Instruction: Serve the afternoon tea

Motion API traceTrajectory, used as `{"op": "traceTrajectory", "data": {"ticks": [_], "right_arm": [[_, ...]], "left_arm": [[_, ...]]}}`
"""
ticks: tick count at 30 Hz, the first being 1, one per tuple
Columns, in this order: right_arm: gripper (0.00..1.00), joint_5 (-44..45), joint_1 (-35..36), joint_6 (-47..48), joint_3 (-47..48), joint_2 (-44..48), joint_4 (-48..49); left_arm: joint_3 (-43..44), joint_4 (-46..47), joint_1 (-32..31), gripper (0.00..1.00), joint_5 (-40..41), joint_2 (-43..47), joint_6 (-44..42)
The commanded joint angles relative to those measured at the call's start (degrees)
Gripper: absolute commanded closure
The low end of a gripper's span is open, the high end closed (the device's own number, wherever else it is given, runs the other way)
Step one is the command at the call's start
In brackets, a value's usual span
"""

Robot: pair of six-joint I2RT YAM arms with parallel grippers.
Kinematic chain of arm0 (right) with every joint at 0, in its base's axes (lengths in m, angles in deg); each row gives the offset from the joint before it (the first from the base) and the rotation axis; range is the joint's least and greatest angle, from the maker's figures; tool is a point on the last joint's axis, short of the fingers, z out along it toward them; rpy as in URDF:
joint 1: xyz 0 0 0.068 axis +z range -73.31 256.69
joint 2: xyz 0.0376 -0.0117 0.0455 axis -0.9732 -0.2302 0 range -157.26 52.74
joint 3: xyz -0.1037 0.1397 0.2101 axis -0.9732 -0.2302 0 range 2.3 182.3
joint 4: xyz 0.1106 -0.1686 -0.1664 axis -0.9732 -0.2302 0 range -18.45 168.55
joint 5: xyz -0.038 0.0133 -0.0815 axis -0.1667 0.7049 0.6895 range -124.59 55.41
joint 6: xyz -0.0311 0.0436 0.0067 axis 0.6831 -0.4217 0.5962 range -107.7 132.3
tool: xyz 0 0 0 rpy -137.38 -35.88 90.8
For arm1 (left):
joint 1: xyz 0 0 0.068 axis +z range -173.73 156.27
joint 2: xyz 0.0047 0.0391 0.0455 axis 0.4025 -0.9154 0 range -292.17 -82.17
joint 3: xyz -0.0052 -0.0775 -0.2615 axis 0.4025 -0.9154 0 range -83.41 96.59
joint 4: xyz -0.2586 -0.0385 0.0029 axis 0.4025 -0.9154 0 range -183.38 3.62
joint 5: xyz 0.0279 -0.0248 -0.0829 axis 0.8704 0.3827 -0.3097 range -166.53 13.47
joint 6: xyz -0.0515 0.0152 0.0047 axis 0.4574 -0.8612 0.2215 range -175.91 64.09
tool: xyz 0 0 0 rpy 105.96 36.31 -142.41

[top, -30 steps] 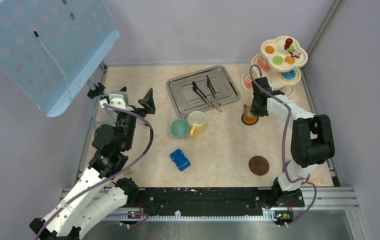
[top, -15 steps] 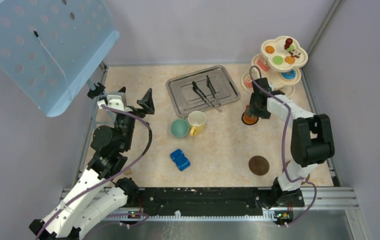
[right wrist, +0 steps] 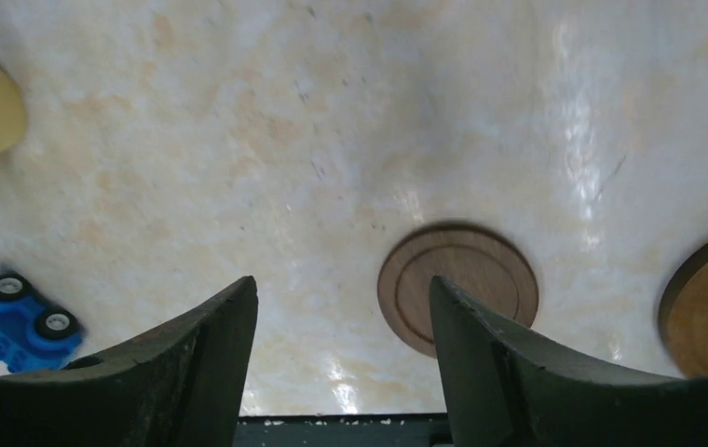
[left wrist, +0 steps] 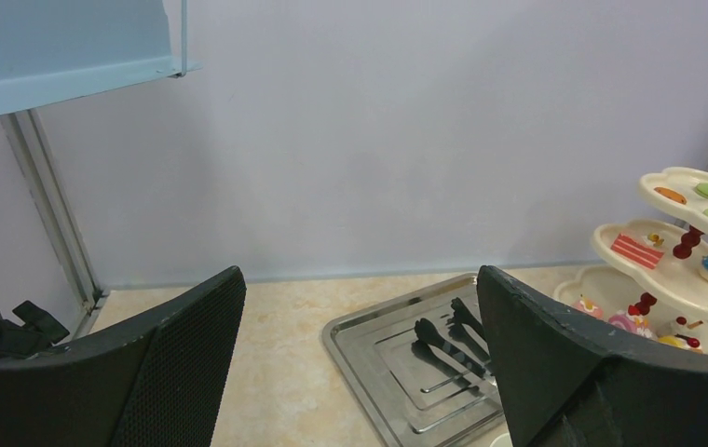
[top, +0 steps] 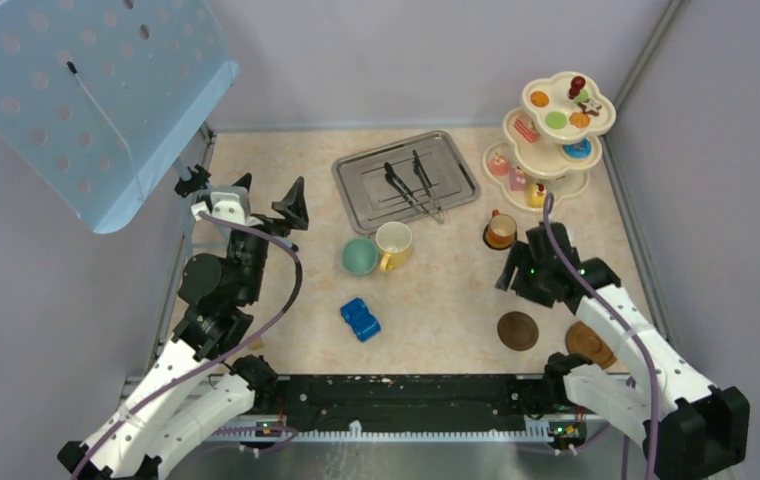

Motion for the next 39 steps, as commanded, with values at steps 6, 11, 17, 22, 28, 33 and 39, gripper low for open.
{"op": "traceTrajectory", "data": {"ticks": [6, 11, 17, 22, 28, 33, 39], "right_arm": [[0.36, 1.4, -0.3, -24.4, -14.5, 1.8, 1.5], [0.41, 5.1, -0.4, -27.5, -17.5, -2.2, 5.8], [0.55, 9.3, -1.6, -31.1, -21.0, -3.1, 10.8], [0.64, 10.3, -6.8, -30.4, -24.1, -3.8, 17.4], [0.66, 15.5, -9.8, -27.8, -21.7, -6.4, 22.4], [0.66, 16.8, -13.9, -22.2, -18.9, -13.3, 31.0], [0.70, 14.9, -19.6, -18.4, -13.3, -23.9, 35.7]], "left_arm": [[0.6, 0.9, 0.2, 0.01, -1.3, -0.5, 1.0], [0.6, 1.0, 0.1, 0.01, -1.2, -0.6, 0.7], [0.6, 0.9, 0.2, 0.01, -0.9, -0.9, 0.5], [0.6, 0.9, 0.2, 0.01, -0.9, -1.0, 0.5], [0.5, 1.0, 0.2, 0.01, -1.0, -1.1, 0.6], [0.5, 1.0, 0.1, 0.01, -1.0, -1.1, 0.7], [0.5, 1.0, 0.2, 0.01, -0.6, -1.0, 0.4]]}}
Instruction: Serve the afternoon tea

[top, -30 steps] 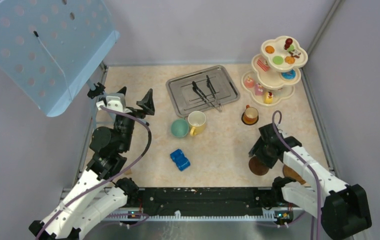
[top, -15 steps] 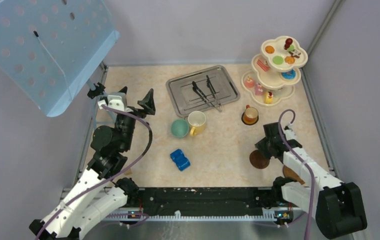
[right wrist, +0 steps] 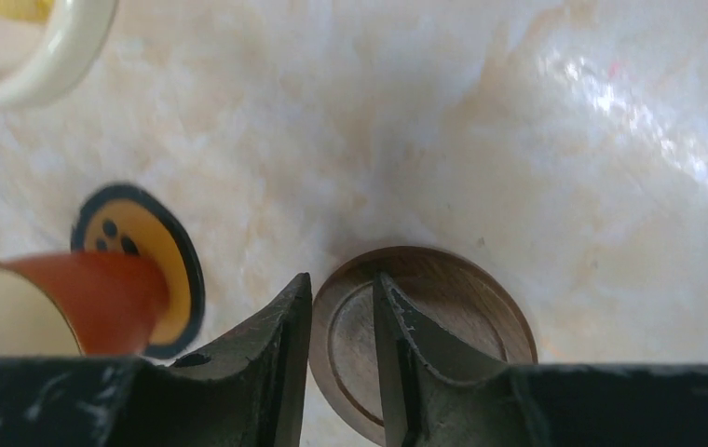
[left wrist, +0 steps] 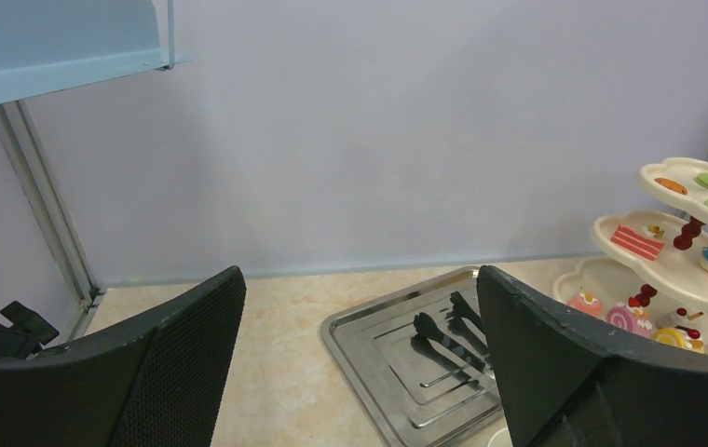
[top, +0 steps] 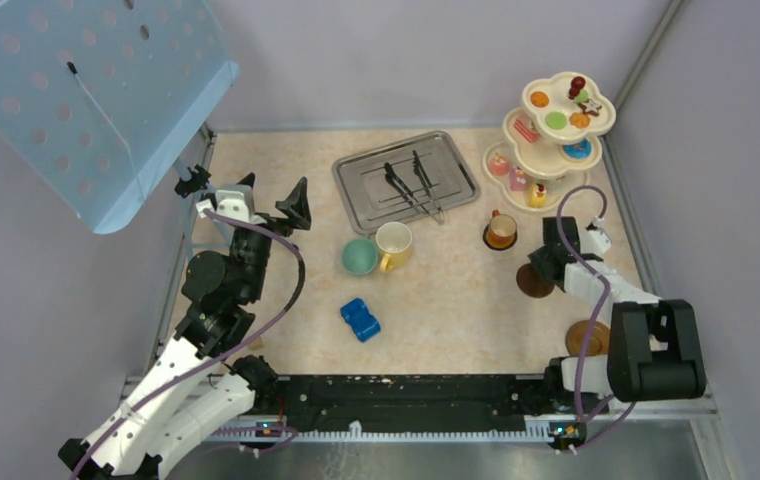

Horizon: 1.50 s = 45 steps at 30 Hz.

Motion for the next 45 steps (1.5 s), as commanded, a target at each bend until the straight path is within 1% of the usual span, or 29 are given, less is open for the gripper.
{"op": "traceTrajectory", "data": {"ticks": [1, 2, 4, 12, 16, 19, 29, 32, 34, 37, 40, 42, 44, 45], "right_arm": [[0.71, 0.4, -3.7, 5.0, 2.4, -7.2, 3.0], [0.71, 0.0, -5.5, 5.2, 3.1, -8.4, 3.7], [0.71, -0.4, -6.5, 5.8, 4.7, -10.2, 5.3], [0.71, -3.9, -8.1, 7.8, 10.0, -18.0, 11.4], [0.72, -5.5, -8.1, 6.7, 10.8, -20.2, 14.9], [0.73, -6.1, -8.1, 6.5, 11.9, -21.6, 15.5], [0.73, -7.7, -8.2, 9.0, 13.7, -23.8, 20.1], [0.73, -8.5, -8.2, 10.9, 13.7, -22.9, 22.1], [0.73, -9.3, -8.2, 12.2, 14.3, -22.2, 21.1], [0.69, -10.5, -8.2, 16.2, 14.6, -18.0, 18.4], [0.65, -7.4, -8.2, 21.5, 16.0, -10.9, 9.9], [0.60, -5.6, -8.2, 25.3, 16.8, -5.1, 3.7], [0.52, -5.6, -8.2, 28.4, 16.5, 1.2, -1.1], [0.48, -7.1, -8.2, 30.2, 15.9, 4.2, -2.9]], "left_arm": [[0.4, 1.1, 0.1, 0.01, 0.1, 0.0, 0.2], [0.4, 1.2, 0.1, 0.01, 0.1, 0.1, 0.2], [0.3, 1.3, 0.1, 0.01, 0.2, 0.1, 0.1], [0.4, 1.3, 0.1, 0.01, 0.2, 0.2, 0.1], [0.3, 1.2, 0.1, 0.01, 0.1, 0.2, 0.2], [0.4, 1.3, 0.2, 0.01, 0.1, 0.2, 0.1], [0.4, 1.3, 0.1, 0.01, 0.2, 0.1, 0.1], [0.3, 1.3, 0.1, 0.01, 0.1, 0.0, 0.1], [0.4, 1.3, 0.1, 0.01, 0.0, -0.1, 0.1], [0.4, 1.3, 0.1, 0.01, 0.0, 0.0, 0.0], [0.4, 1.3, 0.1, 0.01, 0.2, 0.0, 0.0], [0.4, 1.4, 0.2, 0.01, 0.0, -0.1, 0.1], [0.4, 1.3, 0.1, 0.01, -0.4, -0.3, 0.4], [0.4, 1.3, 0.1, 0.01, -0.6, -0.3, 0.5]]}}
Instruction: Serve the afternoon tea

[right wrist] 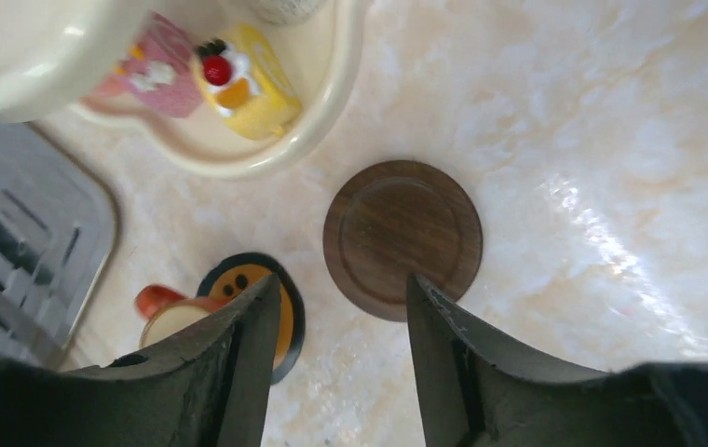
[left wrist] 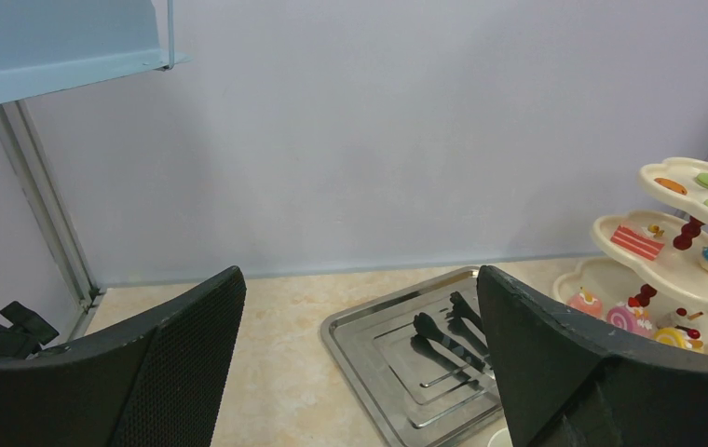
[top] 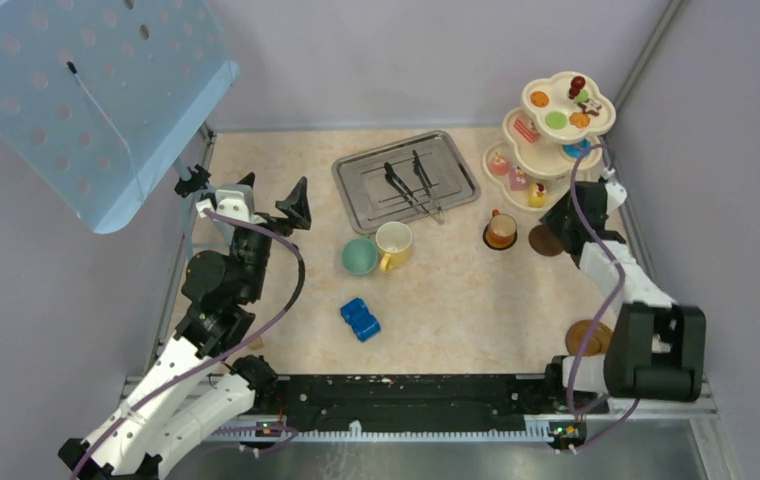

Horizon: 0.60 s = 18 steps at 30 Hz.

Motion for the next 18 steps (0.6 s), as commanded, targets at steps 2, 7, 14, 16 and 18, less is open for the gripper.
{"op": "traceTrajectory", "data": {"ticks": [2, 7, 14, 16, 18], "right_arm": [[0.39, -5.3, -0.2, 12.8, 1.3, 17.8, -13.3], [0.35, -20.5, 9.7, 14.3, 0.4, 26.2, -15.6], [0.33, -12.3, 34.9, -6.2, 3.7, 18.1, -11.4], [0.31, -8.1, 39.5, -9.9, 6.0, 13.8, -10.5], [0.30, -2.6, 43.3, -12.4, 9.8, 9.0, -12.6]], "left_arm": [[0.5, 1.2, 0.1, 0.01, -0.9, -0.3, 0.9], [0.6, 1.1, 0.1, 0.01, -1.3, -0.8, 1.1], [0.7, 0.8, 0.1, 0.01, -0.6, -0.6, 0.4], [0.7, 0.9, 0.1, 0.01, -0.3, -0.6, 0.2], [0.8, 0.8, 0.2, 0.01, -0.6, -0.7, 0.3]]}}
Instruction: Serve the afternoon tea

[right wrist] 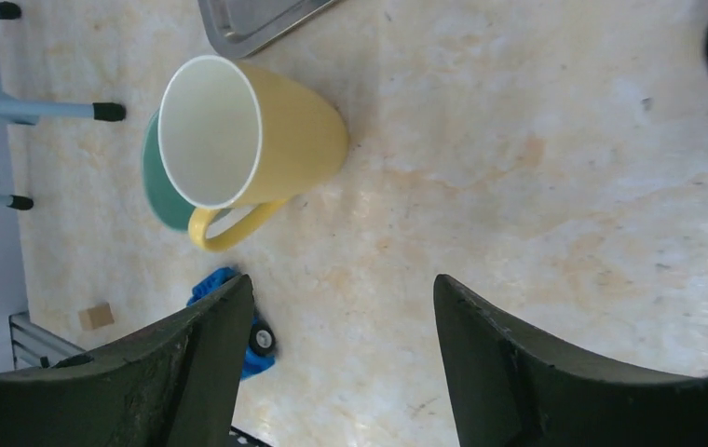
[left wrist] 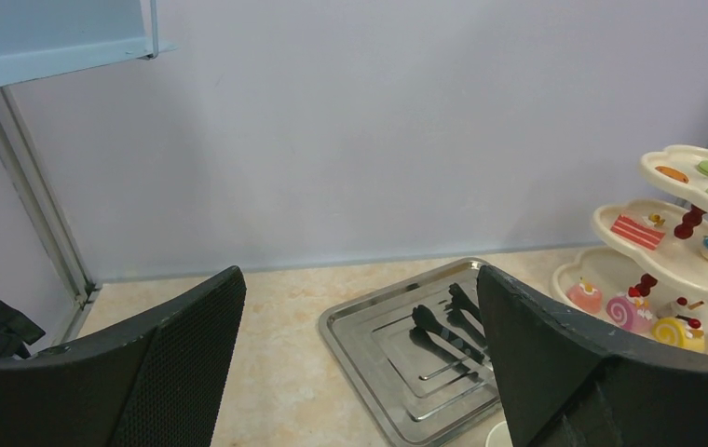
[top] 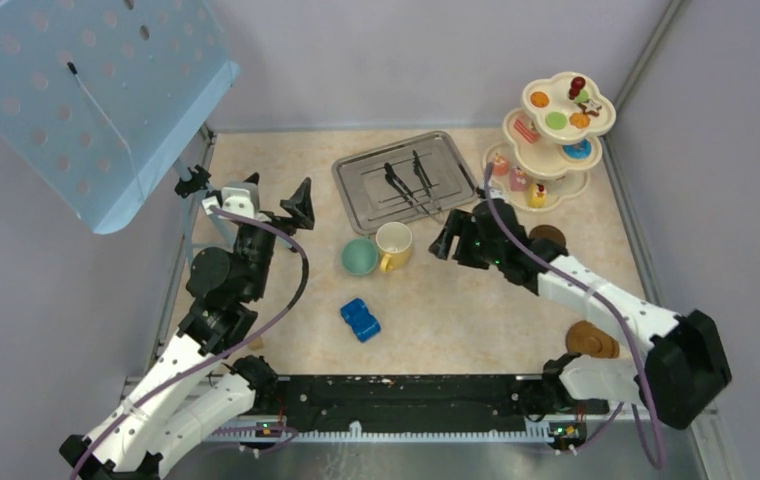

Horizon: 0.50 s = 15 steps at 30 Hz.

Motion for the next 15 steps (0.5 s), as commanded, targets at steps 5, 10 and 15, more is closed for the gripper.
{"op": "traceTrajectory", "data": {"ticks": [5, 10, 15], "right_arm": [[0.31, 14.9, 10.4, -9.6, 18.8, -18.2, -5.3], [0.35, 19.8, 11.9, -8.7, 26.1, -26.6, -11.0], [0.38, 25.1, 15.4, -5.6, 33.2, -34.3, -15.3]], "left_arm": [[0.7, 0.8, 0.1, 0.01, -0.7, 0.2, 0.5], [0.7, 1.0, 0.1, 0.01, -0.9, 0.5, 0.6], [0.7, 0.9, 0.1, 0.01, -1.1, 0.5, 0.8]]}}
